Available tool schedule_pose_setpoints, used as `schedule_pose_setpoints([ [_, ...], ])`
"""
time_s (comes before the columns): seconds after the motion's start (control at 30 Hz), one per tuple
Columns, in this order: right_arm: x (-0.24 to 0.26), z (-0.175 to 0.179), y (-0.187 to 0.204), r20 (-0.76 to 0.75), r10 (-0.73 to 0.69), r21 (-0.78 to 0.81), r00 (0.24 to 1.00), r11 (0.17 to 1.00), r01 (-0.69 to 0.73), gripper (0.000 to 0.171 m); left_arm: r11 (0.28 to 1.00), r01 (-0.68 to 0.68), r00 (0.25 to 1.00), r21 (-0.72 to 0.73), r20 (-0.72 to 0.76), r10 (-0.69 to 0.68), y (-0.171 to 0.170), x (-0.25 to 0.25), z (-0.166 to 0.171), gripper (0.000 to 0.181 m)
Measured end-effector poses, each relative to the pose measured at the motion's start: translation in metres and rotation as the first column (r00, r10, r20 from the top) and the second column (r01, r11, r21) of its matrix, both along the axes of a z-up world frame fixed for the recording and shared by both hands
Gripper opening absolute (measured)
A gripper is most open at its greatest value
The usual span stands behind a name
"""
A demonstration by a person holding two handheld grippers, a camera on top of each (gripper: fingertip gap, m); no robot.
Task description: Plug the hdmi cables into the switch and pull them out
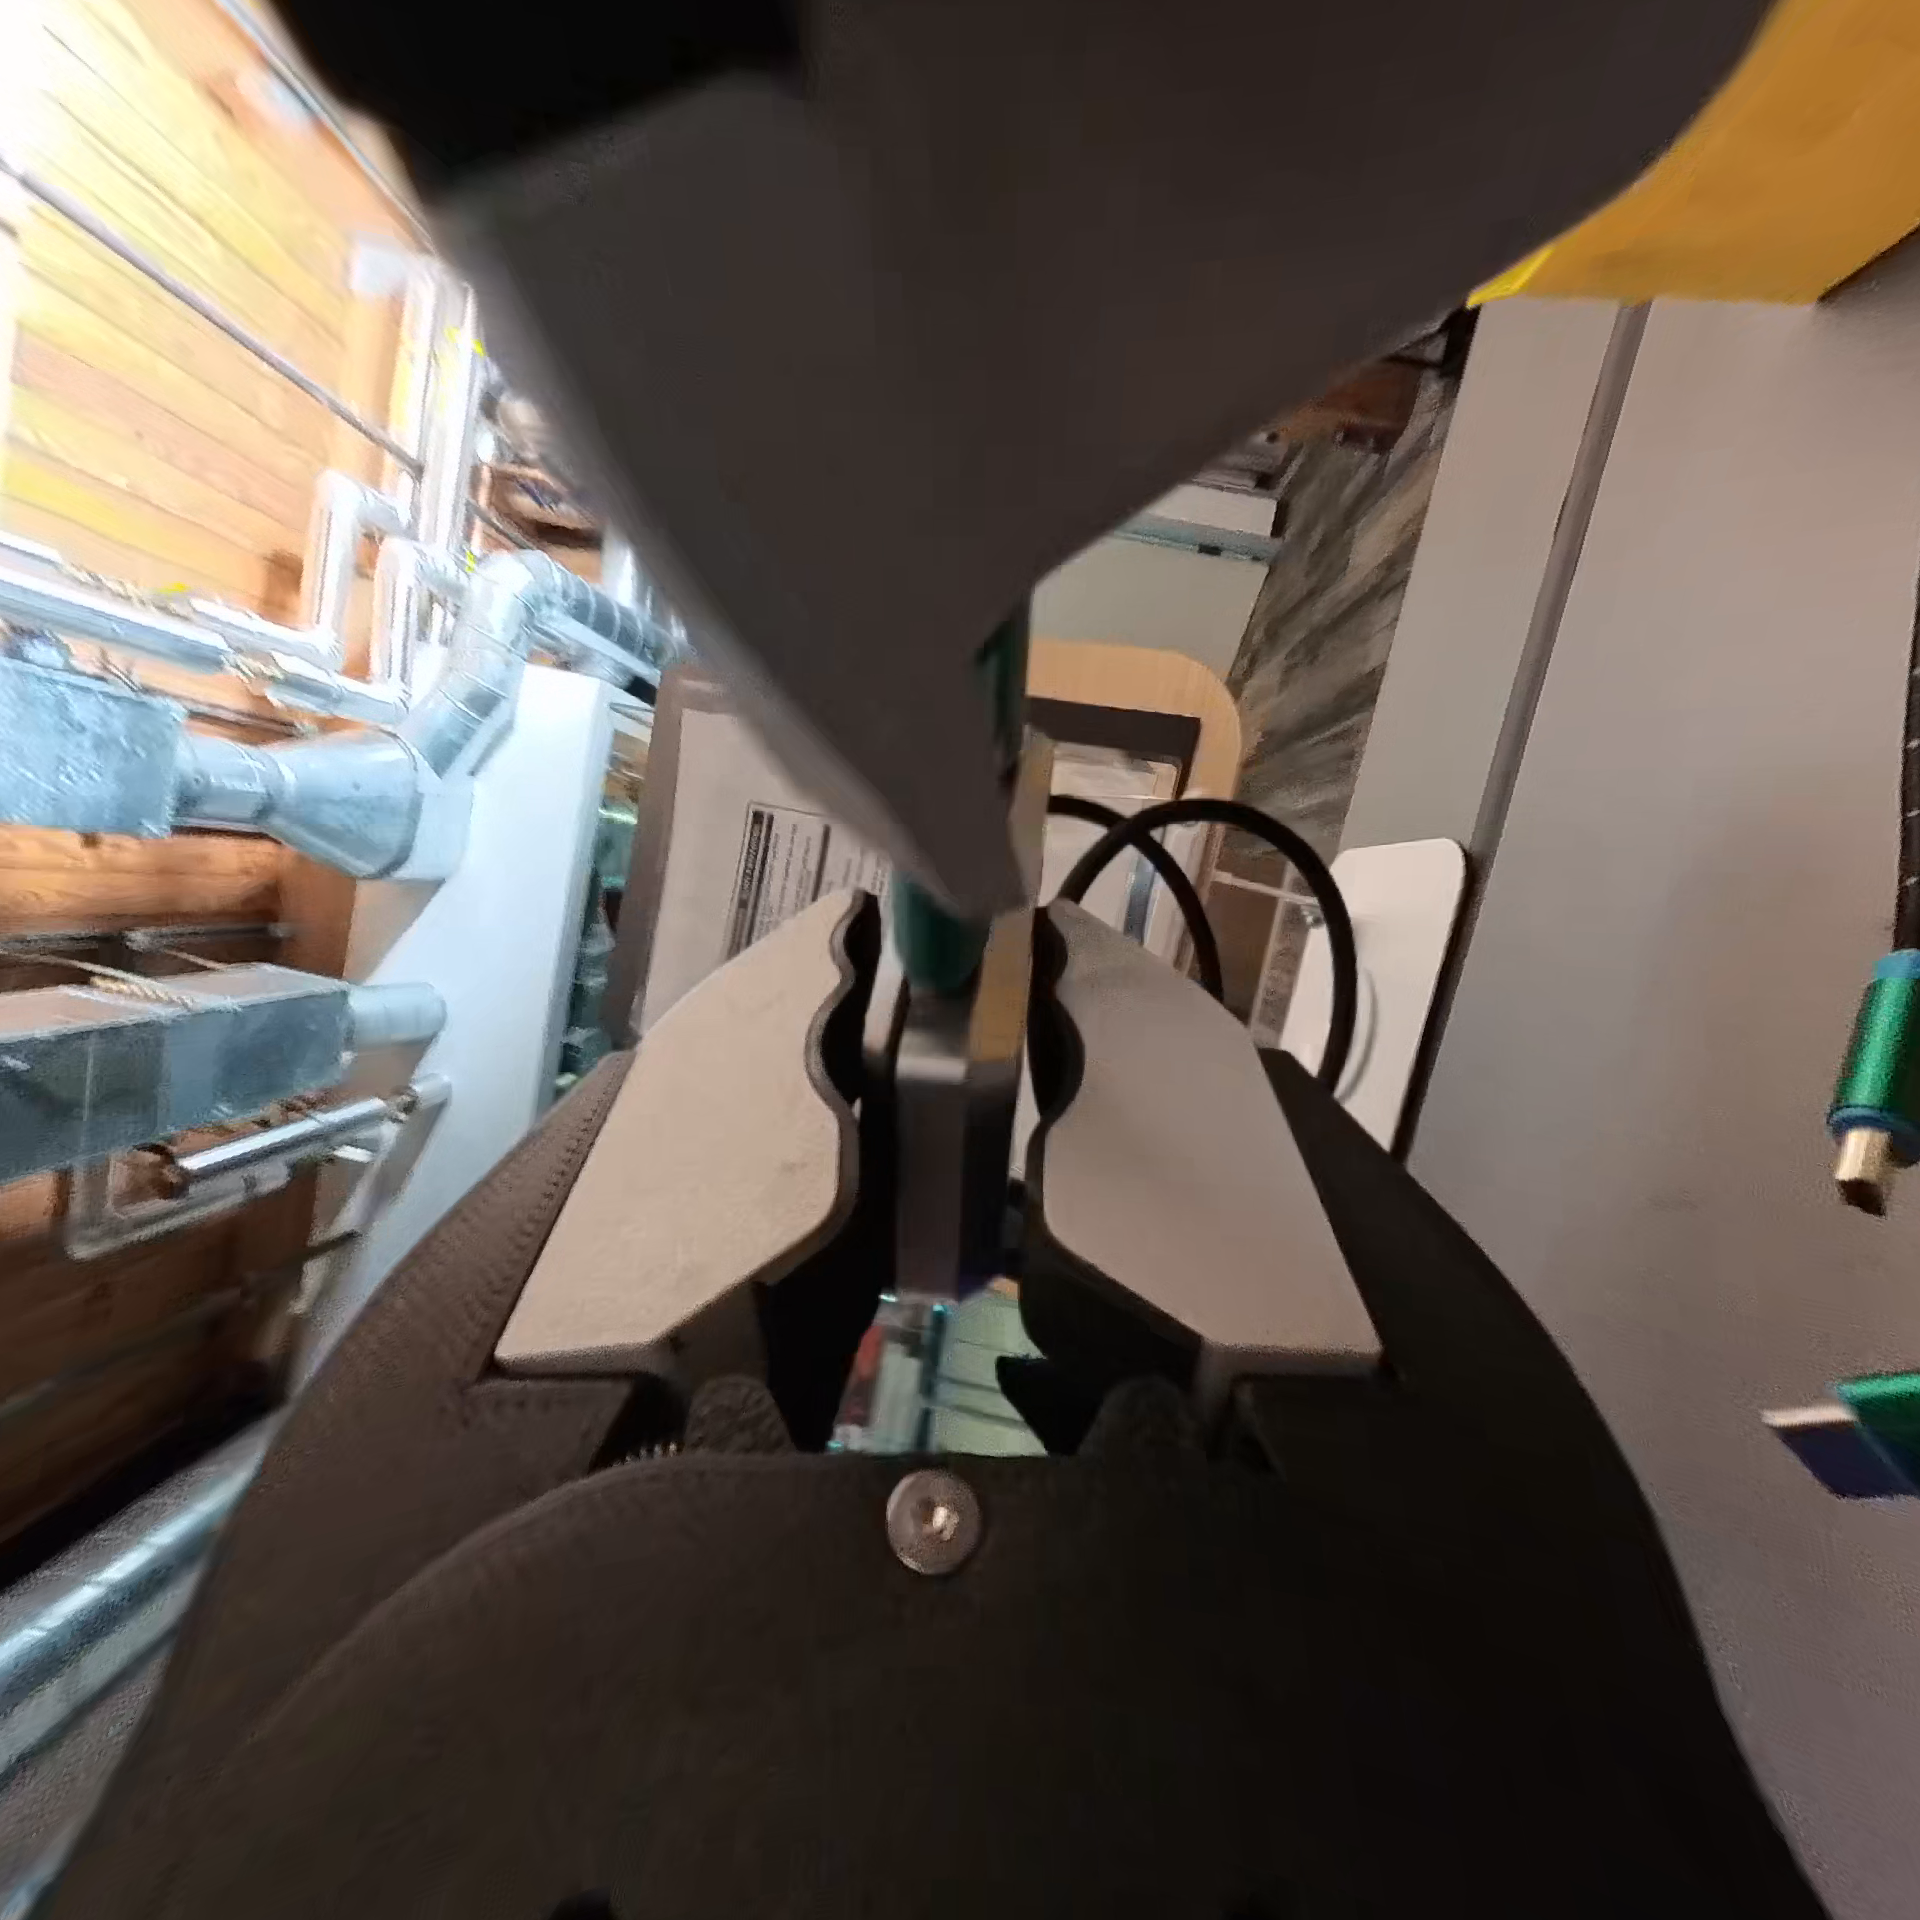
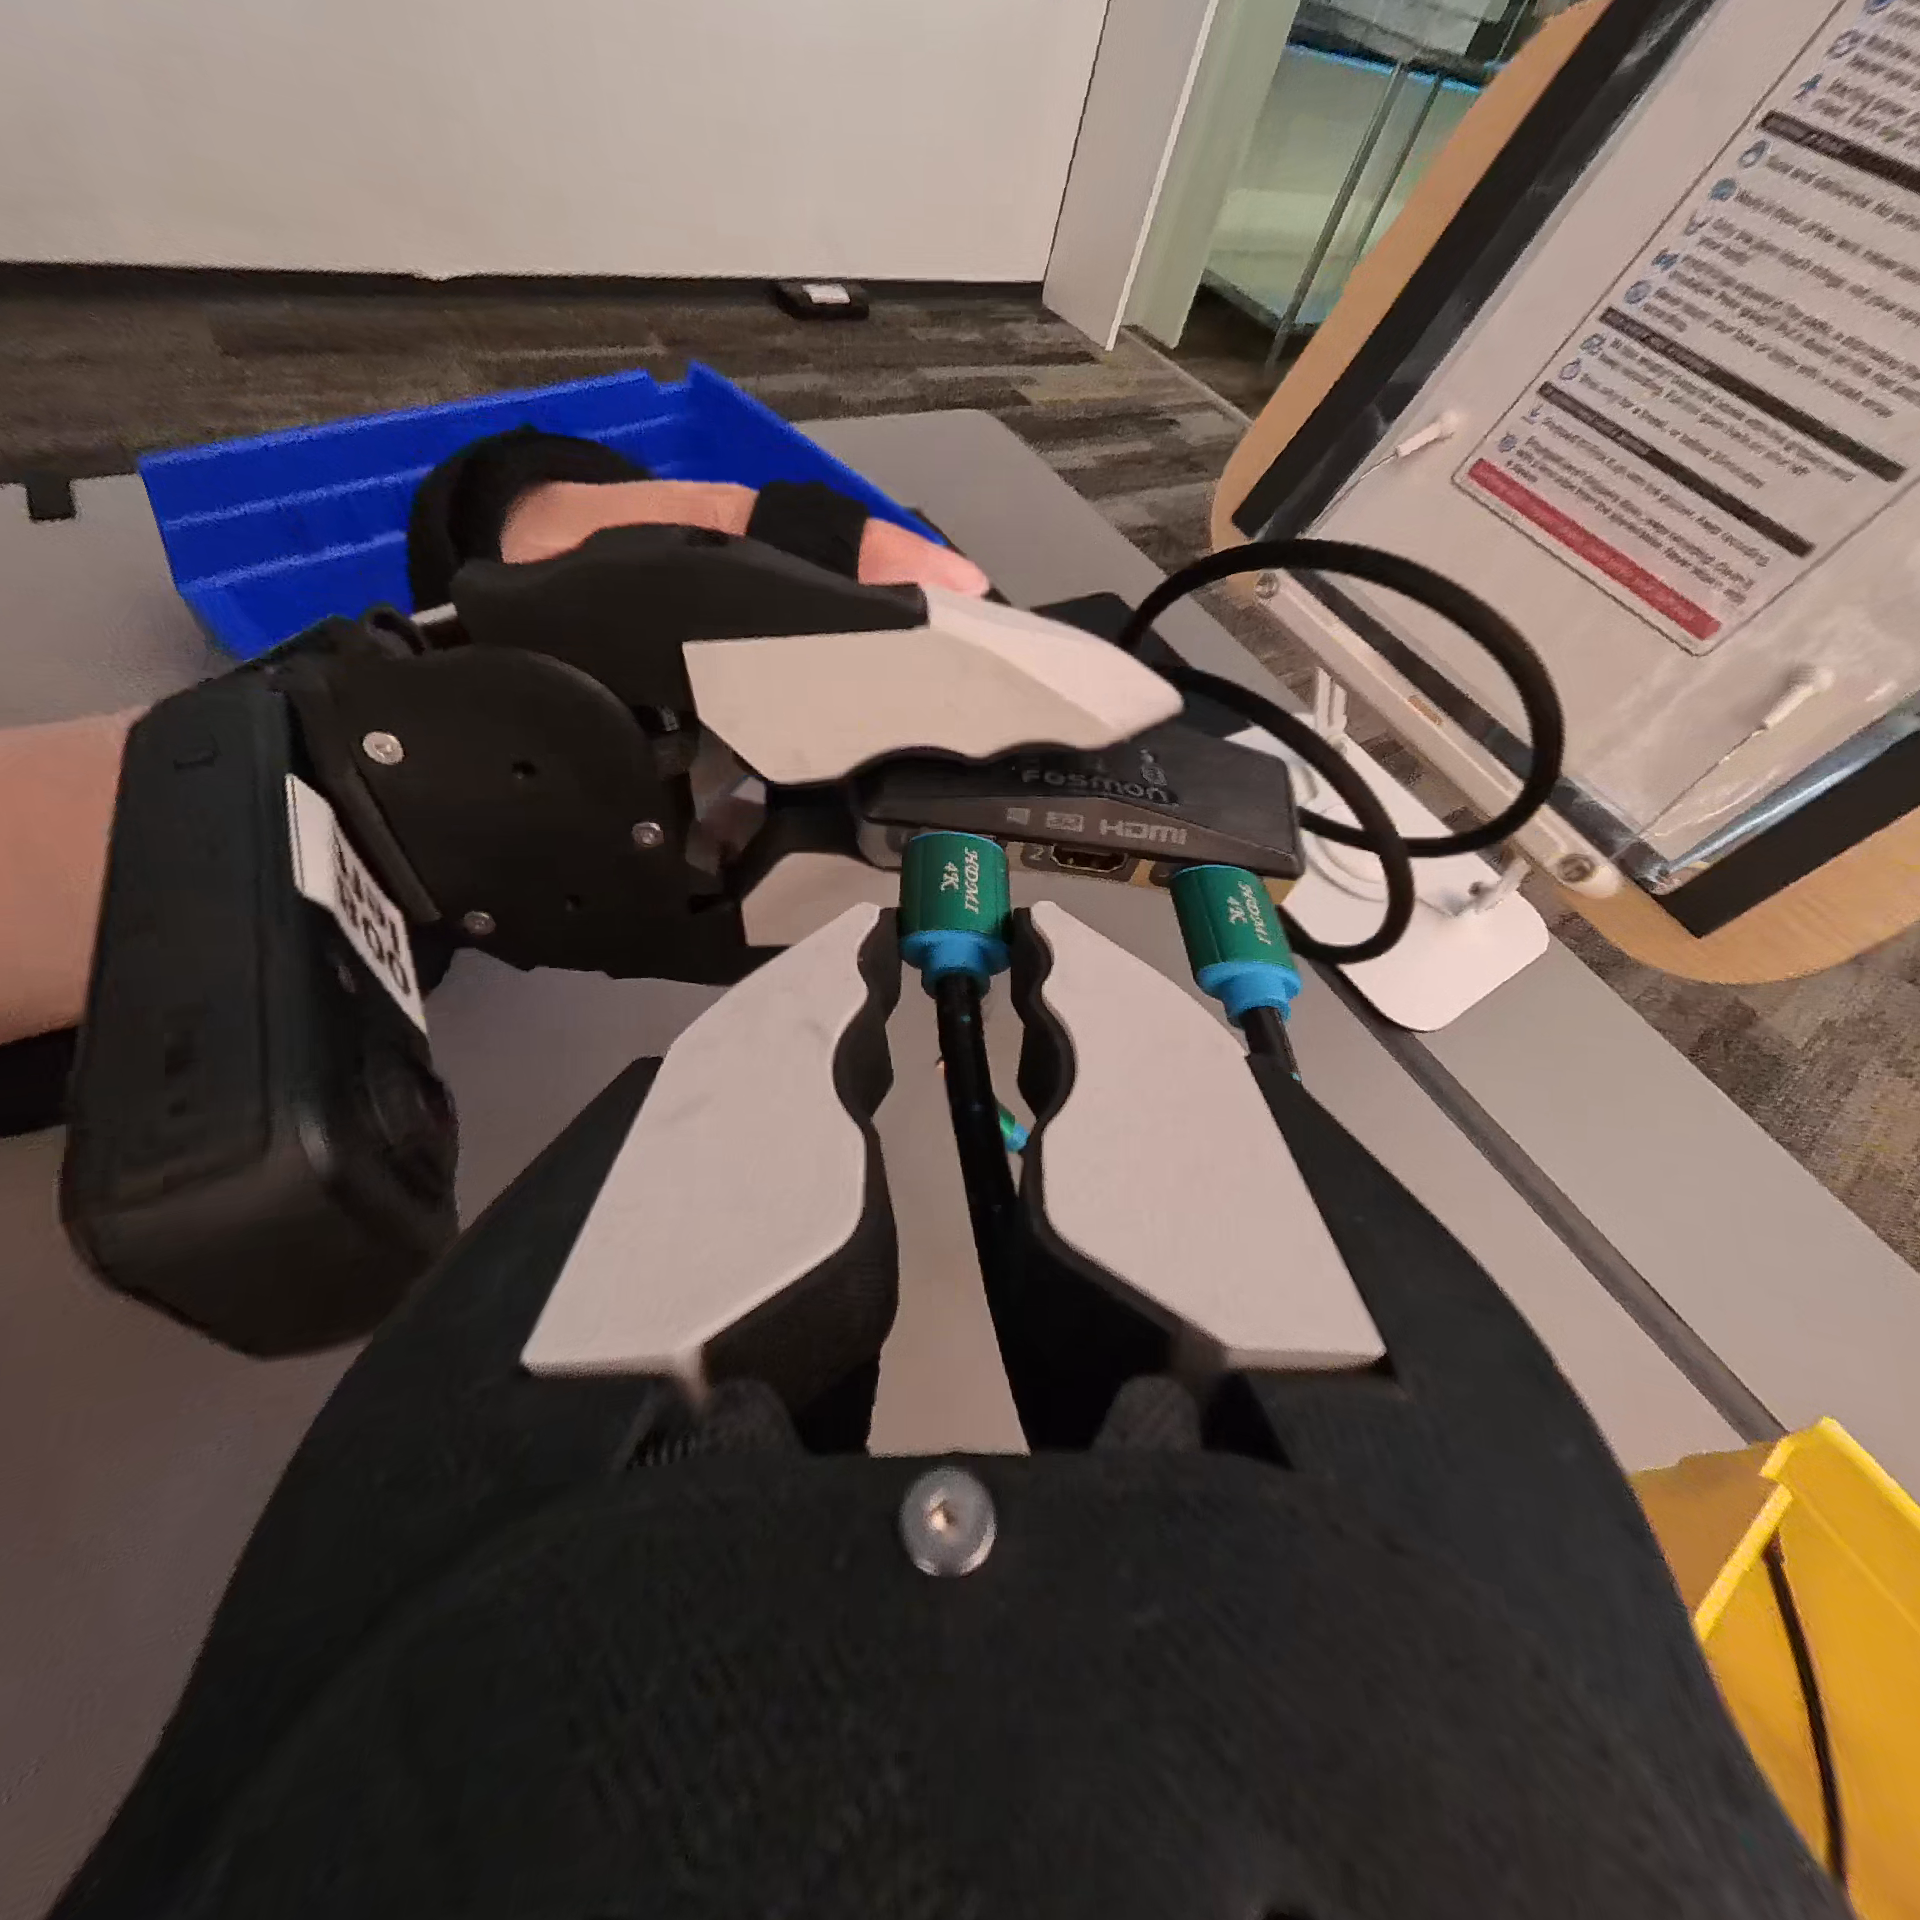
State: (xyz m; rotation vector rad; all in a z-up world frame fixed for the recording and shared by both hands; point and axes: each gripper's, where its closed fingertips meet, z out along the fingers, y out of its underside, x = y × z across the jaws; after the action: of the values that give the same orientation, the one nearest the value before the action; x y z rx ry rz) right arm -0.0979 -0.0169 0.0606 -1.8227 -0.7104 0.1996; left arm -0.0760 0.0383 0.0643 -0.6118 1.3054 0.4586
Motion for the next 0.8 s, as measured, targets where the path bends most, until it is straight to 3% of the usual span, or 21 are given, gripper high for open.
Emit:
schedule_pose_setpoints([
  [0.1, 0.0, -0.007, 0.002, 0.076, -0.016, 0.009, 0.997, 1.0, 0.016, 0.021, 1.0, -0.004, 0.999, -0.005, -0.053, 0.004, 0.0, 0.003, -0.01, 0.022],
  [0.17, -0.001, -0.005, 0.005, 0.034, -0.006, 0.015, 0.999, 1.0, 0.006, 0.023, 0.998, -0.002, 0.999, -0.063, -0.049, -0.001, 0.003, 0.001, -0.01, 0.022],
  [0.3, -0.003, -0.003, 0.01, -0.044, -0.021, 0.025, 0.999, 0.999, 0.022, 0.032, 0.999, -0.034, 0.998, -0.025, -0.06, 0.033, 0.004, -0.001, -0.008, 0.022],
  [0.33, -0.005, -0.006, 0.011, -0.041, -0.023, 0.02, 0.999, 1.0, 0.024, 0.042, 0.999, -0.039, 0.997, -0.023, -0.062, 0.038, 0.004, 0.0, -0.008, 0.023],
  [0.5, -0.004, -0.004, 0.013, -0.006, -0.027, 0.068, 1.0, 0.997, 0.028, 0.023, 0.999, -0.041, 0.998, 0.004, -0.048, 0.041, 0.001, -0.001, -0.002, 0.022],
  [0.8, -0.007, -0.007, 0.012, 0.002, -0.002, 0.052, 1.0, 0.999, 0.002, 0.022, 1.0, 0.02, 0.998, 0.023, -0.052, -0.019, 0.001, -0.002, -0.001, 0.023],
])
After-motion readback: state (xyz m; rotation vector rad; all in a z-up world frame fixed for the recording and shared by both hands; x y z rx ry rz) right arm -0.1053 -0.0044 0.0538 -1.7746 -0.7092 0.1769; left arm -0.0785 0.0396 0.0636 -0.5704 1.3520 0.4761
